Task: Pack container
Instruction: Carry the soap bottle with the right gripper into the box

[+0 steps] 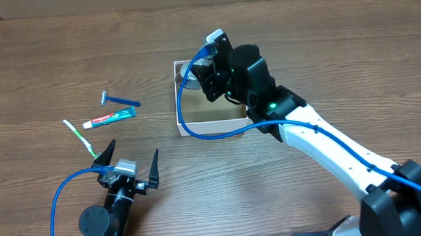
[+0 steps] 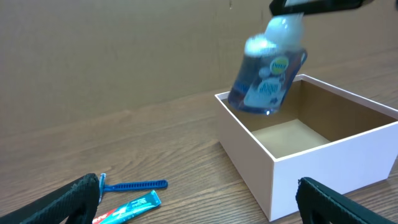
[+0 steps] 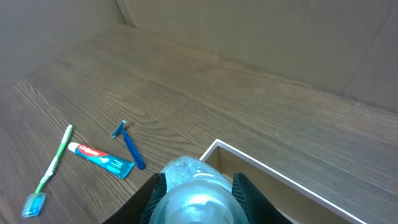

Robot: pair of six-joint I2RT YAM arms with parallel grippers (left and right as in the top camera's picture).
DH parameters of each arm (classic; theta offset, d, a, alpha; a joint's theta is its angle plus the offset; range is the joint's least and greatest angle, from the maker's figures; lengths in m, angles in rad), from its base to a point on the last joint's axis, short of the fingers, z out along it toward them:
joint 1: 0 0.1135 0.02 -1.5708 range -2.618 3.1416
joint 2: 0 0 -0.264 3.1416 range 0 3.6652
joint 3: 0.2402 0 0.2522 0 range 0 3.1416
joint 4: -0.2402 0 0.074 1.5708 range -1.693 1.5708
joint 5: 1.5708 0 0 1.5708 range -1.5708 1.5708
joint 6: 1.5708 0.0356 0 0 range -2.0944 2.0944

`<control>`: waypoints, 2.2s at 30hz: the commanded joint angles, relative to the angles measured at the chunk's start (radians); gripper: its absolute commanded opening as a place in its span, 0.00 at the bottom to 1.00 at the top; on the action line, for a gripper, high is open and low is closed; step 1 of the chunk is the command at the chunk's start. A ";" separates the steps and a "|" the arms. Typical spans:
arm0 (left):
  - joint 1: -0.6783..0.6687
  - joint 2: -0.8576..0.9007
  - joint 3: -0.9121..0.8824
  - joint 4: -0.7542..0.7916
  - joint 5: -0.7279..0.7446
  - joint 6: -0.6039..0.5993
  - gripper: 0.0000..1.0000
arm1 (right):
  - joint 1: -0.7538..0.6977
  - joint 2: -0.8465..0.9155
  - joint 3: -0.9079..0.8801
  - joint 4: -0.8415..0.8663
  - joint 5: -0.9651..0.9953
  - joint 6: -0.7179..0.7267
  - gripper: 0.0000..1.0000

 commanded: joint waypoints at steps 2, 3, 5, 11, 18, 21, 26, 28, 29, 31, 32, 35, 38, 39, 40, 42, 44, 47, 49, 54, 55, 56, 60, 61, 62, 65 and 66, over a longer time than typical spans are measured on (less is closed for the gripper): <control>0.005 -0.006 -0.003 0.001 0.008 0.011 1.00 | 0.002 0.071 0.039 0.058 0.012 0.005 0.10; 0.005 -0.006 -0.003 0.001 0.008 0.011 1.00 | 0.002 0.084 0.039 0.060 0.030 0.005 0.10; 0.005 -0.006 -0.003 0.001 0.008 0.011 1.00 | 0.001 0.100 0.039 0.064 0.056 0.000 0.10; 0.005 -0.006 -0.003 0.001 0.008 0.011 1.00 | 0.001 0.148 0.039 0.089 0.055 -0.006 0.10; 0.005 -0.006 -0.003 0.001 0.008 0.011 1.00 | 0.001 0.167 0.039 0.103 0.052 -0.006 0.18; 0.005 -0.006 -0.003 0.001 0.008 0.011 1.00 | 0.001 0.176 0.039 0.103 0.052 -0.006 0.25; 0.005 -0.006 -0.003 0.001 0.008 0.011 1.00 | 0.001 0.177 0.039 0.103 0.052 -0.006 0.43; 0.005 -0.006 -0.003 0.001 0.008 0.011 1.00 | 0.001 0.177 0.039 0.103 0.049 -0.005 0.54; 0.005 -0.006 -0.003 0.001 0.008 0.011 1.00 | 0.001 0.177 0.039 0.103 0.040 -0.006 0.58; 0.005 -0.006 -0.003 0.001 0.008 0.011 1.00 | 0.001 0.177 0.039 0.105 0.040 -0.006 0.61; 0.005 -0.006 -0.003 0.001 0.008 0.011 1.00 | 0.001 0.177 0.039 0.108 0.040 -0.006 0.61; 0.005 -0.006 -0.003 0.001 0.008 0.011 1.00 | 0.001 0.176 0.043 0.145 0.024 -0.006 0.61; 0.005 -0.006 -0.003 0.001 0.008 0.011 1.00 | 0.002 0.176 0.106 0.070 -0.007 -0.002 0.61; 0.005 -0.006 -0.003 0.001 0.008 0.011 1.00 | 0.002 0.176 0.138 0.025 -0.013 -0.002 0.61; 0.005 -0.006 -0.003 0.001 0.008 0.011 1.00 | 0.002 0.176 0.171 -0.020 -0.013 -0.002 0.61; 0.005 -0.006 -0.003 0.001 0.008 0.011 1.00 | 0.002 0.176 0.269 -0.143 -0.013 -0.002 0.62; 0.005 -0.006 -0.003 0.001 0.008 0.011 1.00 | 0.002 0.174 0.356 -0.272 -0.013 -0.002 0.62; 0.005 -0.006 -0.003 0.001 0.008 0.011 1.00 | 0.000 0.150 0.445 -0.478 -0.008 0.068 0.54; 0.005 -0.006 -0.003 0.001 0.008 0.011 1.00 | -0.012 0.102 0.447 -0.592 -0.005 0.143 0.21; 0.005 -0.006 -0.003 0.001 0.008 0.011 1.00 | -0.045 0.077 0.439 -0.809 0.019 0.206 0.04; 0.005 -0.006 -0.003 0.001 0.008 0.011 1.00 | -0.050 0.077 0.439 -0.832 0.020 0.206 0.04; 0.005 -0.006 -0.003 0.001 0.008 0.011 1.00 | -0.052 0.077 0.437 -0.848 0.036 0.206 0.04; 0.005 -0.006 -0.003 0.001 0.008 0.011 1.00 | -0.058 0.077 0.332 -0.787 0.052 0.243 0.04; 0.005 -0.006 -0.003 0.001 0.008 0.011 1.00 | -0.063 0.077 0.293 -0.748 0.042 0.266 0.04; 0.005 -0.006 -0.003 0.001 0.008 0.011 1.00 | -0.069 0.077 0.257 -0.708 0.025 0.289 0.04; 0.005 -0.006 -0.003 0.001 0.008 0.011 1.00 | -0.097 0.077 0.132 -0.562 -0.014 0.402 0.04; 0.005 -0.006 -0.003 0.001 0.008 0.011 1.00 | -0.103 0.077 0.115 -0.537 -0.023 0.420 0.04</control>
